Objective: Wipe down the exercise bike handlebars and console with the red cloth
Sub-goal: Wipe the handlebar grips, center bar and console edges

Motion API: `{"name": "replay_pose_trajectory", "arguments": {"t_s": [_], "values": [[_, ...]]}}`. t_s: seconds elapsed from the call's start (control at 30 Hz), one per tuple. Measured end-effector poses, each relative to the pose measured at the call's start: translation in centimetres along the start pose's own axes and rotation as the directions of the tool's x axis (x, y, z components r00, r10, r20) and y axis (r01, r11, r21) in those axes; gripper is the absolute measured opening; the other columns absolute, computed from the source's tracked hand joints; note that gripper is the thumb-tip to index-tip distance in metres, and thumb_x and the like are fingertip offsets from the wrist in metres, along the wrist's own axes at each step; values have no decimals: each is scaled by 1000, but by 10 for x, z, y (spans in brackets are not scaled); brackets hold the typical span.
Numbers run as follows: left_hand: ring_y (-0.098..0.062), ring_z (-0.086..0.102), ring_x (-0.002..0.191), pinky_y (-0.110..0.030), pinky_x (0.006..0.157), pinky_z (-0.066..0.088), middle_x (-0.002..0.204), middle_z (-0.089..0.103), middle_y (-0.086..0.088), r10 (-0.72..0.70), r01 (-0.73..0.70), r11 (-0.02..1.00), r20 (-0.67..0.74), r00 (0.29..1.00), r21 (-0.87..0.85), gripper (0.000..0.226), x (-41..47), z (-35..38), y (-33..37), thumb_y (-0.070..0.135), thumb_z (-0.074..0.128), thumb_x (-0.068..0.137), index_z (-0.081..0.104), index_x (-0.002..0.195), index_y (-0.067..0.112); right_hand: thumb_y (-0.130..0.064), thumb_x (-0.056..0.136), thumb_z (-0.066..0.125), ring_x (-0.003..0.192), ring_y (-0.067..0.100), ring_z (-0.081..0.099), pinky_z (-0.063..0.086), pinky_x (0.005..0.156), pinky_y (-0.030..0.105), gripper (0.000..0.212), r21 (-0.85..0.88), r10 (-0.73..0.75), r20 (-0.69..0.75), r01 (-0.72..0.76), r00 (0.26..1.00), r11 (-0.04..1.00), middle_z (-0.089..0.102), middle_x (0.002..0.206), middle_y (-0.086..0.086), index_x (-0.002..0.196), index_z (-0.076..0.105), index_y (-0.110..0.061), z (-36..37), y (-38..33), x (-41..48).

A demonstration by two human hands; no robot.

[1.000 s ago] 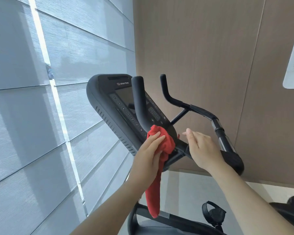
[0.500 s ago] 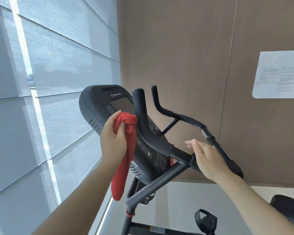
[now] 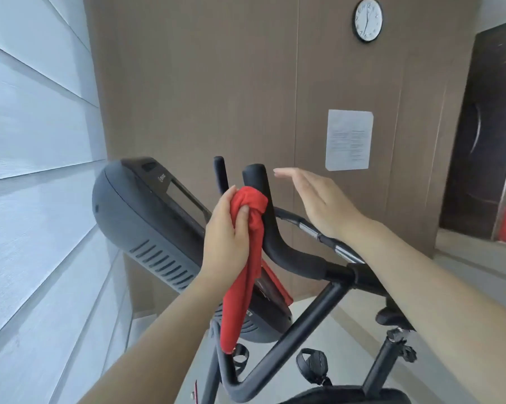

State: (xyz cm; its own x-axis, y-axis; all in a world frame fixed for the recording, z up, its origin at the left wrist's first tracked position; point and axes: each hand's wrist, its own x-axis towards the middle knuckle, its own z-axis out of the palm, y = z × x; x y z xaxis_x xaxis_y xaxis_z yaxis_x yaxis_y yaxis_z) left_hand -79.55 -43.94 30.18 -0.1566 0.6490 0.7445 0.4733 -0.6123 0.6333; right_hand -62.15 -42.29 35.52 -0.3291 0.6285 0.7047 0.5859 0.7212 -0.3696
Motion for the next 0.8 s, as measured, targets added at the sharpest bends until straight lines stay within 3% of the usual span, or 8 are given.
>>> {"name": "replay_pose_trajectory", "arguments": {"t_s": [0.13, 0.33, 0.43, 0.53, 0.63, 0.8], "values": [[4, 38, 124, -9, 101, 26, 133, 44, 15, 86, -74, 993, 132, 988, -92, 43, -4, -1, -9, 25, 43, 98, 36, 141, 21, -42, 100, 12, 125, -8, 38, 24, 103, 10, 50, -27, 13, 27, -12, 1000, 1000, 51, 134, -14, 132, 48, -28, 2, -32, 28], [9, 31, 123, 3, 96, 19, 138, 41, 8, 157, -125, 975, 172, 972, -182, 45, -10, -1, -17, 16, 44, 98, 32, 142, 15, -56, 93, 6, 129, -2, 38, 29, 111, 37, 63, -96, 96, 69, -89, 993, 991, 53, 132, -16, 118, 60, -36, 2, -42, 34], [-1, 21, 135, 6, 98, 10, 153, 26, 0, 157, -126, 980, 212, 965, -153, 53, -20, 3, -23, 16, 42, 99, 21, 147, 12, -55, 92, 6, 128, -2, 39, 29, 111, 38, 61, -102, 146, 67, -139, 987, 985, 53, 132, -17, 117, 60, -39, 2, -46, 30], [12, 12, 124, 10, 90, 5, 156, 14, 0, 172, -140, 980, 254, 952, -138, 56, -33, 4, -30, 15, 40, 99, 14, 148, 12, -57, 92, 5, 129, -1, 38, 27, 112, 37, 63, -119, 195, 62, -187, 979, 975, 53, 132, -19, 117, 60, -40, 1, -52, 31], [15, 12, 124, 10, 90, 6, 156, 13, 2, 177, -134, 977, 281, 943, -166, 56, -40, 4, -35, 12, 40, 99, 13, 149, 12, -57, 94, 4, 129, 8, 39, 23, 112, 33, 63, -160, 261, 39, -251, 965, 955, 50, 136, -15, 120, 59, -40, -1, -54, 33], [16, 14, 122, 9, 92, 9, 155, 17, 2, 165, -109, 972, 279, 946, -206, 56, -40, 6, -36, 12, 39, 99, 14, 149, 12, -70, 85, 1, 133, 9, 36, 27, 112, 42, 66, -174, 270, 39, -260, 962, 950, 49, 139, -11, 117, 56, -51, 2, -47, 32]]}}
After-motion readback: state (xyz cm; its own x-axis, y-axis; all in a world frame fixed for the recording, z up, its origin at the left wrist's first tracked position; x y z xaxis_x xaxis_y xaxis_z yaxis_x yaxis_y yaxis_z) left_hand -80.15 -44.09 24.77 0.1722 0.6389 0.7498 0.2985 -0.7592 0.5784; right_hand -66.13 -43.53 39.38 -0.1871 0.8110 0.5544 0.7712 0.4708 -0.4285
